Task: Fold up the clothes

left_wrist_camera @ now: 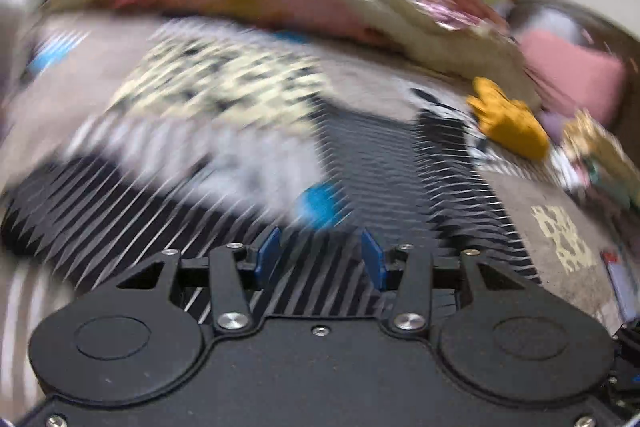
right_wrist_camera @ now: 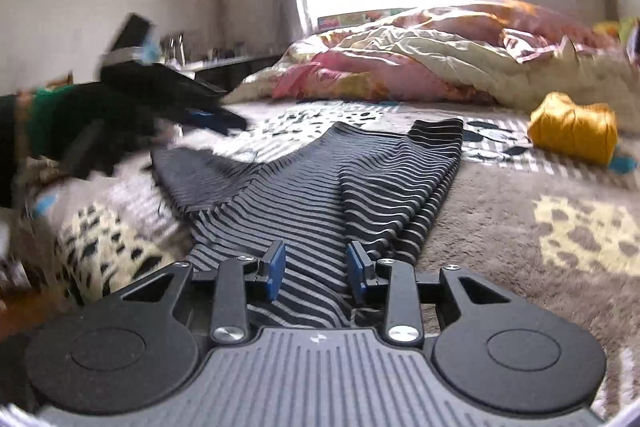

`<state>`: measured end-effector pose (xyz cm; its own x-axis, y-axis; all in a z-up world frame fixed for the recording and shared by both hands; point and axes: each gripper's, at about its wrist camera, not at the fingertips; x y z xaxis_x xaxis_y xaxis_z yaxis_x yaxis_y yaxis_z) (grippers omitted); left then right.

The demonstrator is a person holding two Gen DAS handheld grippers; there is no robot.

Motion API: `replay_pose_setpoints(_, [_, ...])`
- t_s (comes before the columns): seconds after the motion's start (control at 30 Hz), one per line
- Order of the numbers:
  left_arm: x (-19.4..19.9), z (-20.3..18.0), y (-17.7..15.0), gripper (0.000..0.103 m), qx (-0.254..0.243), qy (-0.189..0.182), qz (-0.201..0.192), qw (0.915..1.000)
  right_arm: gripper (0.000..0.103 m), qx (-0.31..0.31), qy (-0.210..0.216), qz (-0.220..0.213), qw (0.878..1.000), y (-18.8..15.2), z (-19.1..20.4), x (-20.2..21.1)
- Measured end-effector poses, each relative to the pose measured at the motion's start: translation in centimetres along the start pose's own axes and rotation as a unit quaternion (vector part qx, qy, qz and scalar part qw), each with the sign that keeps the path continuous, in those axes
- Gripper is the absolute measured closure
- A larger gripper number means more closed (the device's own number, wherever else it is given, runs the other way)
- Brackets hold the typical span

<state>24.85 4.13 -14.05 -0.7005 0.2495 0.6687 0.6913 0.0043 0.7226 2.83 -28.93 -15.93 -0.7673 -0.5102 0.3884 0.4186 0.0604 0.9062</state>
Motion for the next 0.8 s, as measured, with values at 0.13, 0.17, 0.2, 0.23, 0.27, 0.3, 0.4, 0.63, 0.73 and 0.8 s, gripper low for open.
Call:
replay_pose_setpoints(0.13, [1.7, 5.3, -4.3, 0.059, 0.099, 0.003, 0.015, 0.9950, 0.068, 0.050, -0.016, 0.038, 0.998, 1.2, 3.3, -2.3])
replay_pose_setpoints(0.17, [1.8, 6.2, -5.0, 0.059, 0.122, 0.001, 0.016, 0.9924, 0.067, 0.065, -0.020, 0.047, 0.997, 1.6, 4.3, -3.1])
replay_pose_setpoints(0.2, [1.9, 7.1, -5.8, 0.059, 0.145, 0.000, 0.018, 0.9893, 0.065, 0.080, -0.023, 0.057, 0.995, 1.9, 5.4, -3.9])
replay_pose_setpoints(0.23, [1.9, 8.0, -6.4, 0.059, 0.171, -0.004, 0.017, 0.9851, 0.063, 0.099, -0.026, 0.066, 0.993, 2.2, 6.5, -4.8])
replay_pose_setpoints(0.27, [1.8, 8.5, -6.7, 0.059, 0.193, -0.012, 0.016, 0.9810, 0.060, 0.118, -0.029, 0.075, 0.990, 2.5, 7.6, -5.7])
replay_pose_setpoints(0.3, [1.7, 9.0, -7.1, 0.059, 0.215, -0.020, 0.014, 0.9764, 0.057, 0.137, -0.033, 0.085, 0.986, 2.8, 8.8, -6.9])
replay_pose_setpoints(0.4, [1.6, 9.5, -7.5, 0.059, 0.251, -0.034, 0.007, 0.9673, 0.038, 0.191, -0.047, 0.113, 0.974, 3.4, 11.8, -10.4])
replay_pose_setpoints(0.63, [1.0, 6.9, -4.6, 0.059, 0.195, -0.065, -0.012, 0.9787, 0.036, 0.233, -0.085, 0.157, 0.956, 3.6, 13.9, -16.1])
replay_pose_setpoints(0.73, [-0.2, 4.7, -2.1, 0.059, 0.152, -0.081, -0.016, 0.9849, 0.038, 0.236, -0.100, 0.159, 0.954, 3.4, 14.0, -17.4])
replay_pose_setpoints(0.8, [-2.1, 2.9, 0.0, 0.059, 0.114, -0.069, -0.010, 0.9910, 0.039, 0.234, -0.110, 0.155, 0.953, 3.3, 14.0, -17.8])
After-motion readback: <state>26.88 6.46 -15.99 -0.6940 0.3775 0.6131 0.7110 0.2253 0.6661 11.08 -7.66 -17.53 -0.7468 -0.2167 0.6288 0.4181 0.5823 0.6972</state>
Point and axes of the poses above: each gripper's, at about its wrist camera, not at the fingertips, and x roughly against the way its jaws point, z to its left, y to its top, and after that the axes turned 11 degrees about y, right-handed
